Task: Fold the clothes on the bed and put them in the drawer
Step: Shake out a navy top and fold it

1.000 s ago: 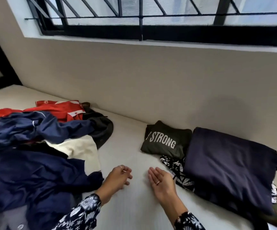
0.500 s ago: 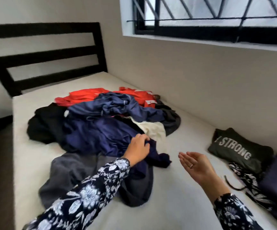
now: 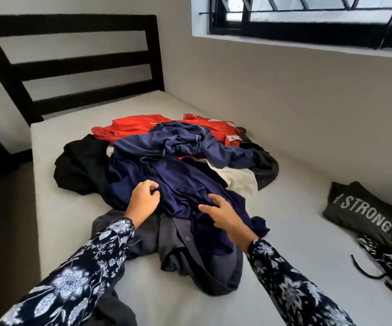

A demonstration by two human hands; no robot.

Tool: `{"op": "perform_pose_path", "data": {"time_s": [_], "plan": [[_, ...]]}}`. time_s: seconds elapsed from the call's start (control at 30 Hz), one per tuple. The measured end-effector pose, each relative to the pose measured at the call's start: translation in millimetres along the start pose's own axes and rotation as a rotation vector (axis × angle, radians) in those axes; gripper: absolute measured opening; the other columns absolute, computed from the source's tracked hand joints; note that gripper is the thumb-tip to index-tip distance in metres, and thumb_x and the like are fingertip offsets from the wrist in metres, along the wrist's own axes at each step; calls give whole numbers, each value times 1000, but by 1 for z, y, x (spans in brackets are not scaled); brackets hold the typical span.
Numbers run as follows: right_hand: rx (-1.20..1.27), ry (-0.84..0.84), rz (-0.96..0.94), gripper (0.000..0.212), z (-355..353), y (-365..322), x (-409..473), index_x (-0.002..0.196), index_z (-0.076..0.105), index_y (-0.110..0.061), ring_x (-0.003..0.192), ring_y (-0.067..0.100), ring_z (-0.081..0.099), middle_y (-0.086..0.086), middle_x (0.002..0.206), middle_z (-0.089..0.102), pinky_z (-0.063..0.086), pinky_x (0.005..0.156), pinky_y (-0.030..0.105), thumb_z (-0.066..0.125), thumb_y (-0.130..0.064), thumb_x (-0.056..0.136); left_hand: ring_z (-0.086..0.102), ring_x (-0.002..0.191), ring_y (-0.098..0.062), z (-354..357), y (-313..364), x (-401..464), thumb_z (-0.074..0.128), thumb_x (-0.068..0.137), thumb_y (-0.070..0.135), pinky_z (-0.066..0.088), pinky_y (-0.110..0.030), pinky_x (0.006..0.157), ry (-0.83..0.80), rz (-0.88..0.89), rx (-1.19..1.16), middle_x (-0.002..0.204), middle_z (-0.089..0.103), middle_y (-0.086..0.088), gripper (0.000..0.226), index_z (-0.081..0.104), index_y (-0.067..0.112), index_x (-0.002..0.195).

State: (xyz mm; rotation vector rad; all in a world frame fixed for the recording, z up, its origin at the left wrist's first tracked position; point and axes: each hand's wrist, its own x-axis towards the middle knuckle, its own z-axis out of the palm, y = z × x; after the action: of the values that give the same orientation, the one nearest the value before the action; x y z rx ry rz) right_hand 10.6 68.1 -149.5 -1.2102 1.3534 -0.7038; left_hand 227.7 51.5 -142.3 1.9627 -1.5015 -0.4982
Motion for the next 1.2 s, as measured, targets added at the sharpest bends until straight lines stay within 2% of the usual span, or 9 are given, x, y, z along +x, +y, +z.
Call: {"op": "perform_pose_path", "data": {"time_s": [0.13, 0.23, 0.3, 0.43, 0.6, 0.7, 0.83, 1.0, 1.2], "plan": [[-301, -26, -68, 85, 17, 11, 32, 152, 14, -36, 148, 31, 9, 11, 160, -1, 25, 115, 40, 68, -26, 88, 57, 100, -20, 6, -12, 2, 57, 91, 9, 38, -21, 88, -36, -21, -43, 117, 62, -9, 23, 62, 7, 113], [-596, 15, -57, 86, 32, 16, 55, 153, 8, -35, 139, 41, 26, 17, 154, 18, 27, 112, 44, 64, -27, 88, 53, 93, -13, 3, -16, 7, 57, 92, 9, 37, -18, 84, -41, -23, -85, 118, 61, -6, 23, 62, 8, 114], [-719, 106, -55, 73, 40, 20, 62, 151, 19, -19, 130, 41, 37, 16, 145, 33, 32, 106, 42, 59, -18, 90, 54, 92, -13, -1, -18, 11, 56, 92, 9, 37, -18, 82, -44, -33, -113, 118, 61, -6, 23, 61, 9, 114], [-477, 276, -40, 10, 30, 17, 68, 92, 57, -2, 101, 32, 57, 19, 102, 61, 41, 82, 33, 49, -3, 86, 54, 94, -13, -1, -15, 13, 51, 94, 7, 37, -21, 83, -77, -72, -192, 118, 61, -3, 25, 58, 10, 118], [62, 190, 34, 14, -40, -18, 45, 91, 61, -11, 85, 24, 56, 11, 93, 61, 44, 69, 32, 49, -18, 92, 56, 102, -21, 10, 6, 18, 61, 89, 11, 42, -28, 90, -64, -8, -180, 123, 56, -7, 51, 39, 9, 135], [68, 144, -100, 25, -87, -35, -1, 75, 68, -12, 65, 18, 60, 6, 70, 66, 42, 54, 26, 54, -20, 93, 45, 124, -30, 21, 16, 15, 70, 82, 13, 36, -40, 105, -79, 122, -48, 138, 42, -11, 82, 21, 14, 148], [-13, -15, -114, 36, -141, -44, -76, 65, 66, -11, 50, 10, 58, 3, 59, 63, 41, 44, 15, 58, -35, 90, 43, 123, -37, 41, 38, -2, 73, 77, 16, 40, -50, 97, -43, 230, 148, 150, 24, -8, 105, 1, 28, 152], [-366, -10, -146, 74, -224, -14, -139, 63, 56, -8, 55, 11, 44, 1, 60, 47, 34, 49, 20, 71, -80, 53, 49, 123, -35, 67, 62, -17, 58, 80, 11, 44, -46, 97, -290, 280, 410, 140, 45, -8, 79, 22, 25, 149], [-533, -101, 108, 67, -303, 35, -200, 87, 74, -17, 68, 12, 63, 15, 78, 70, 49, 67, 25, 81, -71, 48, 52, 121, -34, 79, 96, -44, 57, 84, 24, 44, -43, 95, -518, 400, 605, 133, 52, -12, 51, 47, 27, 134]]}}
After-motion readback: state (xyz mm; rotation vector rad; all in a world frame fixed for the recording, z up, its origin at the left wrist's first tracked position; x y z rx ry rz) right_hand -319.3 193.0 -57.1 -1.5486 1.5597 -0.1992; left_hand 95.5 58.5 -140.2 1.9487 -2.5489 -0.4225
